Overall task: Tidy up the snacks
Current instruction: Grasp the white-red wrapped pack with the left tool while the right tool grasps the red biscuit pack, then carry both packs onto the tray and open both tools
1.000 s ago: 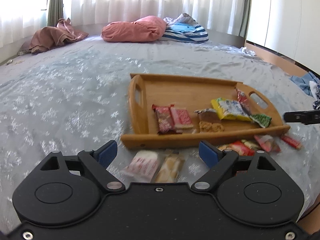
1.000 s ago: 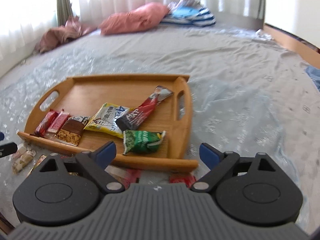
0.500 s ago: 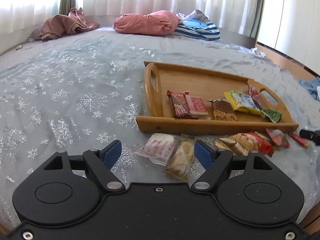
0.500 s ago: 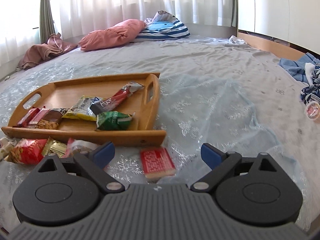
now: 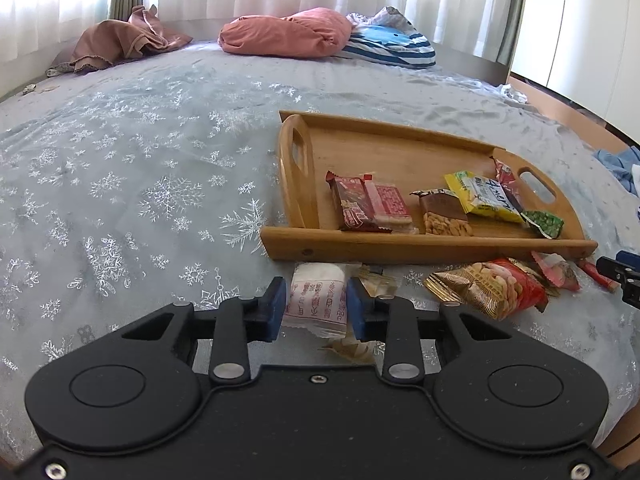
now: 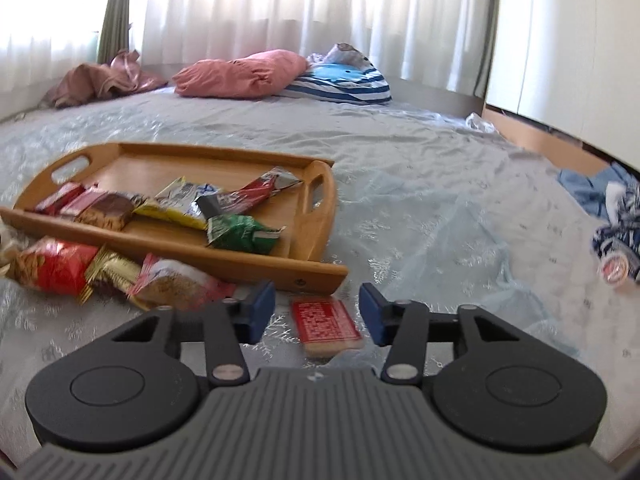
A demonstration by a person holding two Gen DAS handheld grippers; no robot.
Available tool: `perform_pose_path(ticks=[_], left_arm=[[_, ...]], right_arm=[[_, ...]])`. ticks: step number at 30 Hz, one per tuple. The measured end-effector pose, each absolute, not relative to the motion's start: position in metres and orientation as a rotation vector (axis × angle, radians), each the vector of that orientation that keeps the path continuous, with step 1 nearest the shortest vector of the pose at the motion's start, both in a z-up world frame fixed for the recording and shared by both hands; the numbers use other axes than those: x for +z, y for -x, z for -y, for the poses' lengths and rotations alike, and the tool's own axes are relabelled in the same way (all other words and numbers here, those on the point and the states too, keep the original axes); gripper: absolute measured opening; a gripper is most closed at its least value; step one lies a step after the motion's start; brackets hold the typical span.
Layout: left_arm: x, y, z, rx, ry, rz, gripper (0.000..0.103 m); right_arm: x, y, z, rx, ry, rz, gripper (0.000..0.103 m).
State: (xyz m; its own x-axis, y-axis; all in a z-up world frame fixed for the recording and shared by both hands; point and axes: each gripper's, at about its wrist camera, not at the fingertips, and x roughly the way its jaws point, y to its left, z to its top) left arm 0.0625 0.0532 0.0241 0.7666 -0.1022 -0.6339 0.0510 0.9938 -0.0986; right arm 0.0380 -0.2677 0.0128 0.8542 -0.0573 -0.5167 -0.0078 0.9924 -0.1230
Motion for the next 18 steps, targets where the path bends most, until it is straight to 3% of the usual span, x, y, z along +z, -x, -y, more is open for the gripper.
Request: perform_pose_path(ticks=[4,10,12,16,18], left_arm=[[0.024,-0.059,-0.053,-0.086,0.073,-0.694,0.031],[0.025,-0.056,-0.058,-0.088,0.094,-0.704,0.031],[0.026,-0.055,-0.06,-0.091,0.125,-0.715,0.031],[0.028,-0.052,-0.063,-0.099,0.16,-0.724,0.031],[0.028,-0.051,-0.063,-0.098,0.157,-0.722,0.031]], right_arm=[[0.012,-0.039,0.262,0.002,0.142,-0.565,0.042],[0.005,-0.05,0.277,-0.032,0.057,-0.642,0.037],[0.004,-0.052,0.285,-0.033,0.024,-0.65,0.039],[0.001,-0.057,0.295,-0.017,-0.006,-0.688,0.053],[0.0,-0.06,0.297,-0.009,-0.008,-0.693,0.054]])
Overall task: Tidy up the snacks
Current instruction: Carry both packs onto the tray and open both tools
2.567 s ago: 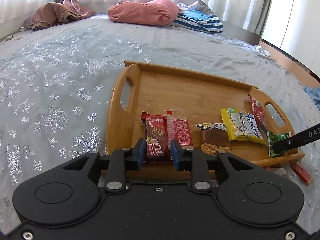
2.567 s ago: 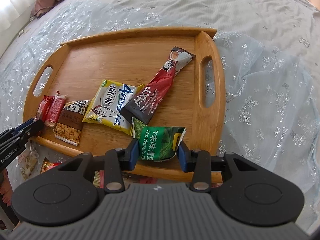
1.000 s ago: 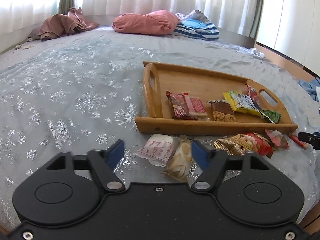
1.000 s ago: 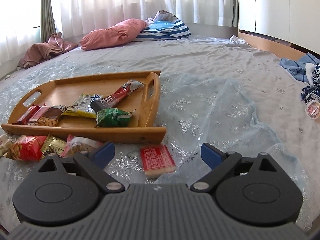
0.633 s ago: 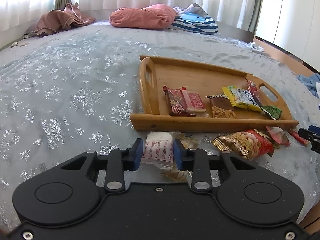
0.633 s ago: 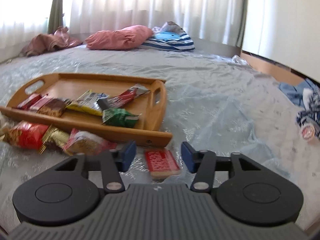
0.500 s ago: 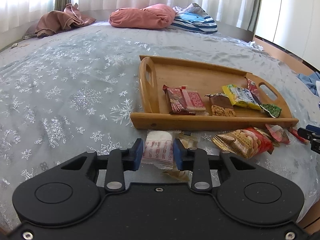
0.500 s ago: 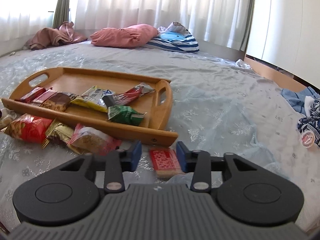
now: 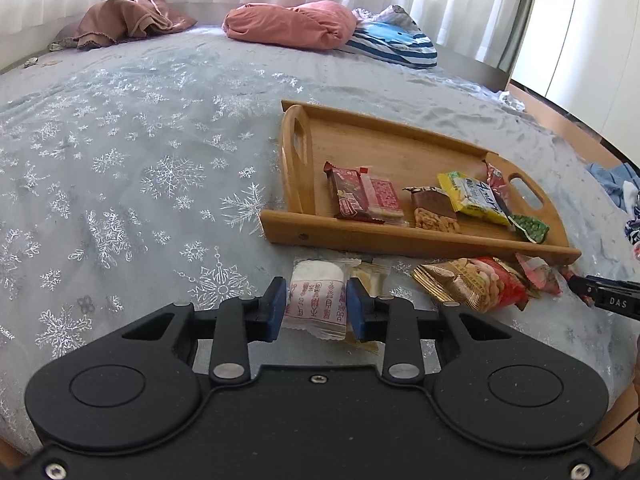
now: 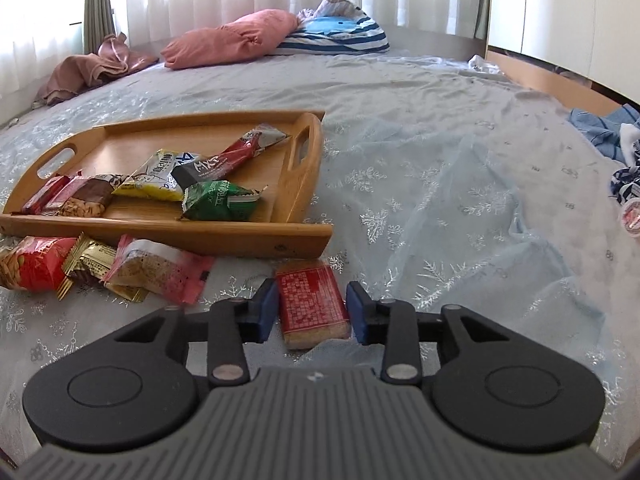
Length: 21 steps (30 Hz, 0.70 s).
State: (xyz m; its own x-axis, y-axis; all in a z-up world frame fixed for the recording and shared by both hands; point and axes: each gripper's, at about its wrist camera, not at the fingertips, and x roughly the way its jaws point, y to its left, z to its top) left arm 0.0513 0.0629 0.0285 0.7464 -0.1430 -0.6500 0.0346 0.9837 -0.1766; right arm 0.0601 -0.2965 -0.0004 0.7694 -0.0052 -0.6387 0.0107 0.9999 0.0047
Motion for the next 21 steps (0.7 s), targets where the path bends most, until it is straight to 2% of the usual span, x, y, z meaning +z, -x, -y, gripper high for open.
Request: perform_pose_path(ticks=[1,2,5,10,21], left_arm=[[0.029,-0.05,-0.062,-0.099,0.156,-0.722,0.031],[0.029,-0.049,-0.061,-0.1,0.153,-0.72,0.03],[0.03,-0.045,-0.058,-0.095,0.14,-0.711,0.028],[0.032,-0.04,-0.056,-0.1,0.137,-0.707,0.027],[0.038,-0.029,-0.05,-0.104,0.14,-0.686,0.026]], right_arm=[[0.0,-0.061,0.296,-0.009,-0.009,-0.693,0.054],[0.0,-0.062,0.296,-0.008,-0.013,-0.694,0.042],[0.0,-0.06,0.289,-0.005,0.005,-0.699,0.038],[0.003,-0.051,0.275,-0.01,0.076,-0.696,0.038],[0.018,-0.028,0.258,0.064,0.03,-0.698,0.038]])
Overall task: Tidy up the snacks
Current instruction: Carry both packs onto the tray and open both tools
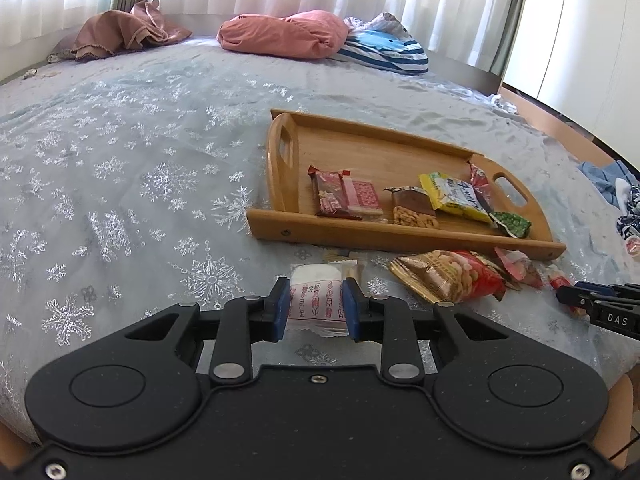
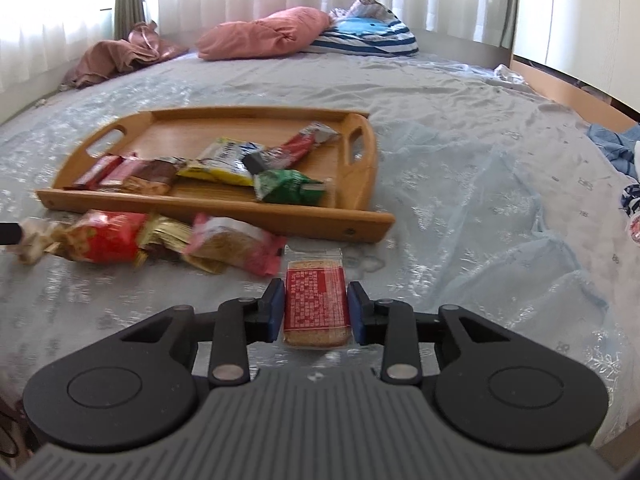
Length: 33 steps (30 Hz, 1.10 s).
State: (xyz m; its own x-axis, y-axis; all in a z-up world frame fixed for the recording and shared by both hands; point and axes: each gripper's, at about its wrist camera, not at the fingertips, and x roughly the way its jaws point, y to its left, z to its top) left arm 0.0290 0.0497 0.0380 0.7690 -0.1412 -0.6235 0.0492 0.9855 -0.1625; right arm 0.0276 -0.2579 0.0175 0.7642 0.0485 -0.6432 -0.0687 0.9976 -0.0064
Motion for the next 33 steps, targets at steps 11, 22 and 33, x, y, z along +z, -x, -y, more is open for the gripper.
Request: perform_pose_path(ticks=[11,22,33], left_arm=[[0.056,-0.035,-0.038,-0.114,0.128,-0.645,0.025],[0.082,-0.077,-0.031,-0.113,0.156,-0.586,0.025],[0.08,-0.155,-0.025,-0.102,0.115,-0.627,0.025]], right_arm=[[0.042,-0.028,0.249,0.091,-0.037,-0.656,0.038],[0.065,-0.069,0.258,0.042,-0.118,-0.618,0.038],[0.067,-0.16,0.273,-0.021,-0.198,-0.728,0.038]])
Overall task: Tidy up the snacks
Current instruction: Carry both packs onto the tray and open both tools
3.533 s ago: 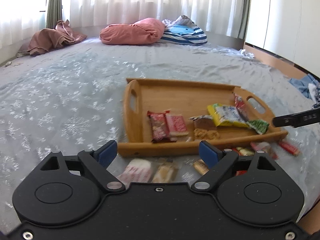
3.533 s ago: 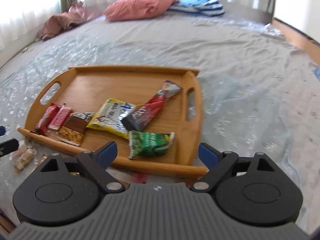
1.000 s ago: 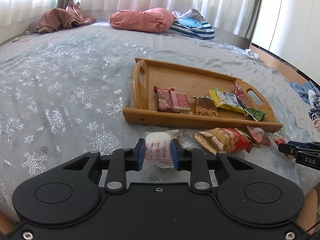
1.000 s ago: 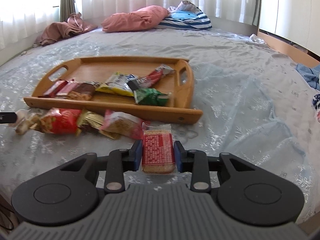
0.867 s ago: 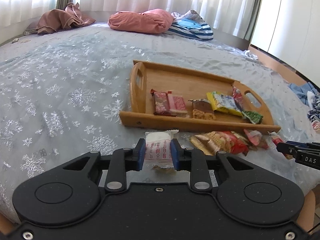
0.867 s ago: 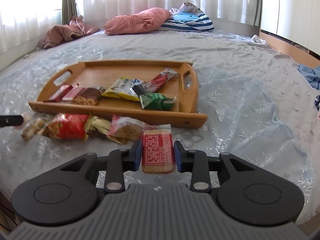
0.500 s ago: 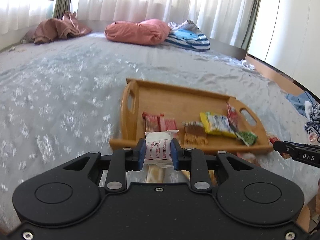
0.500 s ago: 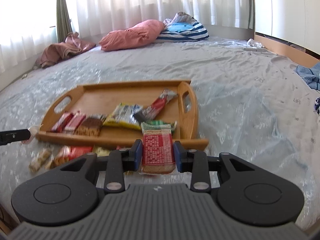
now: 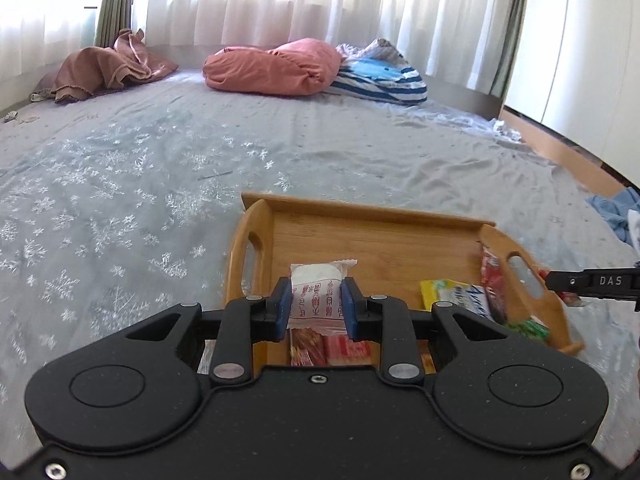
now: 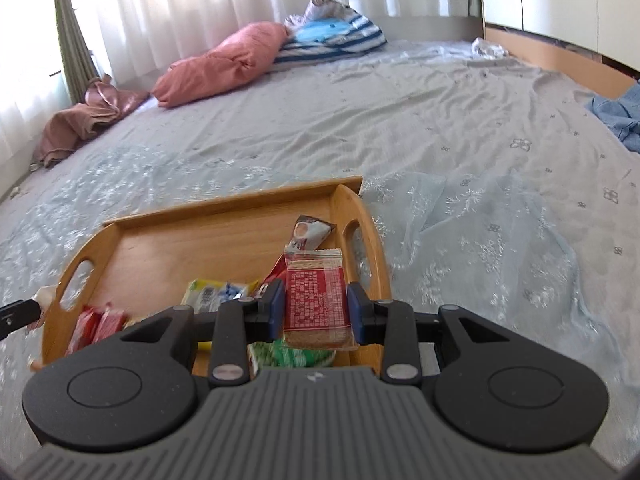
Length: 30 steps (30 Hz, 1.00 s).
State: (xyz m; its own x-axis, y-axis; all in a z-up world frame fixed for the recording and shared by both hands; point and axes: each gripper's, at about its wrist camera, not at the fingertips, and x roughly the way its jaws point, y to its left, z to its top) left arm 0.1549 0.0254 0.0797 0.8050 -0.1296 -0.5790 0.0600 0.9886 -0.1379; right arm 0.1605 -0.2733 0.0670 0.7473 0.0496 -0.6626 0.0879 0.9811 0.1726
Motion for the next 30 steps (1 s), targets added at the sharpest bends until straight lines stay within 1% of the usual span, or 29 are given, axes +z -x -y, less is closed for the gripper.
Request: perform_pose_path(ticks=[6,11,21,30], left_arm=[[0.063,-0.195,-0.023,-0.082,0.098,-0.687,0.025],[0.054,-0.218,-0.017,-0.063,0.071,-0.693,0.025],[0.037,-0.237,-0.016,-0.031,0.087,-0.726,0.025],[0.032,-0.241,-0.016,-0.007,0.078,-0.732,0.025]], right_arm=[[0.054,-0.191,0.272,-0.035,-0.206,-0.797,0.038],[0.045,-0.204,0.274,-0.047,-0.23,-0.832,0.038],[0.03,-0.208,0.275,-0.038,-0.274,-0.784,0.038],[0.019,-0.205,0.271,-0.036,-0.275,-0.785,0.037]])
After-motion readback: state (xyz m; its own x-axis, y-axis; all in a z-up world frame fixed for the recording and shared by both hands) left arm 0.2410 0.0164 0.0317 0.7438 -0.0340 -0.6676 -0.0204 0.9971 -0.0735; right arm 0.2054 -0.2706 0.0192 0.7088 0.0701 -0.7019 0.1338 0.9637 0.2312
